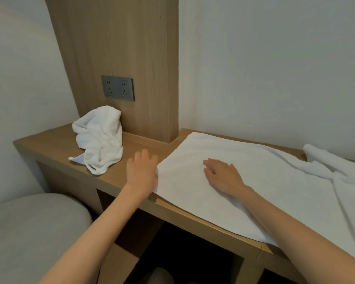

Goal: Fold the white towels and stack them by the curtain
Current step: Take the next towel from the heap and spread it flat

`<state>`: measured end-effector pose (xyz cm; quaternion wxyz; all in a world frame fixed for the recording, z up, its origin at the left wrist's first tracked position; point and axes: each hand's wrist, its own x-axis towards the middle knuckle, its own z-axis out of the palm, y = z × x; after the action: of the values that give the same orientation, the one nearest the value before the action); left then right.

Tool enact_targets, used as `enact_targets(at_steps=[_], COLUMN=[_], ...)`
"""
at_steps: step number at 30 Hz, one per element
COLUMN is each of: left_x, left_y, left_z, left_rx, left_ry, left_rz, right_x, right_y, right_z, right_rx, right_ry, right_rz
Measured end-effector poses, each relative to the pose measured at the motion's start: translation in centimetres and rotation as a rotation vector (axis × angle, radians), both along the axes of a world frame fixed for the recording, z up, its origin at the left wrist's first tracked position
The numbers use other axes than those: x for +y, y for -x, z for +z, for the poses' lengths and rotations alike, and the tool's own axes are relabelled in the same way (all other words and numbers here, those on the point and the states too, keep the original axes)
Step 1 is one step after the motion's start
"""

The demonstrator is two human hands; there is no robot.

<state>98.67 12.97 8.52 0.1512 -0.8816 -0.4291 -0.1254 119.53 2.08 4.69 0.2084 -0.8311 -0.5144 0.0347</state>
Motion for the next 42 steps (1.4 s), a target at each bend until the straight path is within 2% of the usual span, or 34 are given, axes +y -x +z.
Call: enact_targets(at_steps=[2, 6, 11, 15, 17, 20, 24, 27, 29, 33, 37, 42], left_x=[-0.9, -3.8, -8.9, -12.9, -14.3, -15.5, -15.6, -14.6, -13.6, -12.6, -12.1, -11.4], left_y=[-1.6, -7.1, -16.3, -23.2, -26.2, -29.7, -32.7, -33.8, -34.0, -34.2, -34.0, -33.9], left_z=[0.6, 1.2, 1.6, 0.8, 0.1, -1.3, -3.2, -3.8, -4.0, -4.1, -3.9, -3.9], left_rx=[-0.023, -0.068, -0.096, -0.056, -0.015, 0.069, 0.005, 0.054, 0.105, 0.134, 0.139, 0.119], left_ry=[-0.004, 0.115, 0.249, 0.393, 0.449, 0.492, 0.506, 0.497, 0.487, 0.473, 0.485, 0.520], left_rz=[-0.090, -0.284, -0.482, -0.607, -0.589, -0.533, -0.541, -0.521, -0.501, -0.491, -0.460, -0.436], right_x=[-0.9, -3.7, -10.0, -16.3, -19.1, -22.5, -25.2, -26.3, -27.0, -28.3, -30.7, -33.8], right_y=[-0.7, -3.5, -9.8, -15.1, -17.6, -20.5, -22.5, -22.7, -22.5, -21.6, -20.8, -20.7], right_z=[0.8, 3.0, 5.0, 5.4, 5.1, 4.0, 2.3, 1.9, 1.7, 1.7, 2.2, 3.1], right_rx=[0.071, 0.013, -0.038, -0.053, -0.072, -0.062, 0.003, -0.010, -0.034, -0.163, -0.331, -0.255], right_ry=[-0.110, -0.243, -0.339, -0.365, -0.301, -0.092, 0.085, 0.256, 0.304, 0.276, 0.464, 0.625], right_rz=[-0.032, -0.135, -0.288, -0.522, -0.637, -0.788, -0.774, -0.776, -0.778, -0.841, -0.982, -1.106])
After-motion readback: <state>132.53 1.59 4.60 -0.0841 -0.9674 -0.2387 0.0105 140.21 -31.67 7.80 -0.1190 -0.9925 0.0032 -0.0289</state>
